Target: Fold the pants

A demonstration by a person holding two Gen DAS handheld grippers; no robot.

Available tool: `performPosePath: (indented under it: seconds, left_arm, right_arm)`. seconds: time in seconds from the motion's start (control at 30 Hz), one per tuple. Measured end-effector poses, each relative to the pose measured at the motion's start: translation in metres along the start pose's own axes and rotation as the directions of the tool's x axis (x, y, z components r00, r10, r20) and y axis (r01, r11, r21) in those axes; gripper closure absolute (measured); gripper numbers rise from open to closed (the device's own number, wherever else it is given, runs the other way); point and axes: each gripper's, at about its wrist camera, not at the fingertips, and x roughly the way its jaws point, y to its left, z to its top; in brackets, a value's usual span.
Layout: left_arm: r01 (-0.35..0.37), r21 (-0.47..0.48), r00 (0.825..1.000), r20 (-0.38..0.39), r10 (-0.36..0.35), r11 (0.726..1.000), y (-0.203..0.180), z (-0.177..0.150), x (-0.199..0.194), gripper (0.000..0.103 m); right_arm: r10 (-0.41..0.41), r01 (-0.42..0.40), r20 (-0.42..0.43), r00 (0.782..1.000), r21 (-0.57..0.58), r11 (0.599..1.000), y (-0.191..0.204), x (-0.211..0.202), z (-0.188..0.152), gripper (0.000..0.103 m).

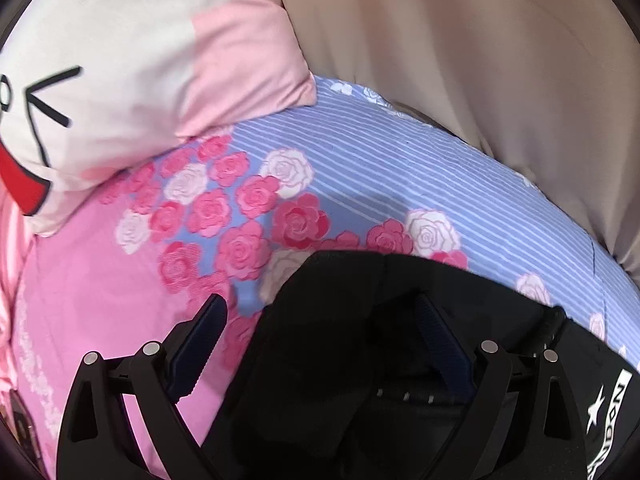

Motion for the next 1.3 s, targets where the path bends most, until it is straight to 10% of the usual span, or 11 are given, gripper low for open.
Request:
performPosePath:
  seconds: [0.07,0.13,0.2,0.27,0.53,0.7,0.9,0.97,1.1,1.2,1.3]
  left_arm:
    - [0.033,0.024,0.999,0.004,-0.033,0.999,-0.005,0.003,0.003,0.033]
    - [0.04,0.066,0.999,0.019,-0.041,0.997,-0.014,0.005,-0.002,0.079]
    - [0.029,0.088,0.999,0.032,-0.032,0.996,-0.019,0.006,-0.013,0.088]
    - [0.059,0.084,0.994,0.087,-0.066,0.995,-0.016,0.005,-0.038,0.091]
    - [0.256,0.154,0.918,0.271,-0.29,0.954,0.036,-0.049,-0.197,0.091]
    - [0.269,0.201,0.904,0.285,-0.319,0.942,0.089,-0.122,-0.253,0.091]
    - [0.267,0.138,0.934,0.207,-0.292,0.954,0.14,-0.215,-0.23,0.067]
    - [0.342,0.071,0.915,0.2,-0.349,0.937,0.155,-0.237,-0.223,0.059]
    - [0.517,-0.051,0.843,0.204,-0.498,0.854,0.167,-0.272,-0.231,0.043]
    - [0.619,-0.124,0.781,0.194,-0.593,0.775,0.166,-0.284,-0.236,0.038]
    - [0.634,-0.136,0.772,0.17,-0.613,0.761,0.157,-0.288,-0.235,0.037]
  right_arm:
    - [0.022,-0.021,0.019,1.0,-0.048,0.999,0.011,0.002,-0.001,0.005]
    - [0.032,-0.028,0.037,0.999,-0.108,0.994,0.023,0.002,-0.003,0.027]
    - [0.049,-0.04,0.059,0.997,-0.156,0.987,0.031,-0.004,-0.006,0.074]
    - [0.093,-0.078,0.086,0.992,-0.167,0.983,0.032,-0.019,-0.009,0.099]
    - [0.203,-0.109,0.303,0.931,-0.301,0.947,0.013,-0.155,-0.047,0.102]
    - [0.241,-0.111,0.369,0.898,-0.341,0.934,-0.032,-0.224,-0.103,0.103]
    - [0.172,-0.083,0.275,0.946,-0.307,0.948,-0.084,-0.223,-0.17,0.096]
    - [0.198,-0.138,0.221,0.955,-0.261,0.955,-0.087,-0.213,-0.179,0.087]
    - [0.313,-0.274,0.167,0.935,-0.222,0.936,-0.069,-0.208,-0.19,0.013]
    - [0.408,-0.391,0.098,0.908,-0.157,0.907,-0.051,-0.194,-0.179,0.013]
    - [0.389,-0.389,0.054,0.92,-0.014,0.921,-0.053,-0.161,-0.158,0.013]
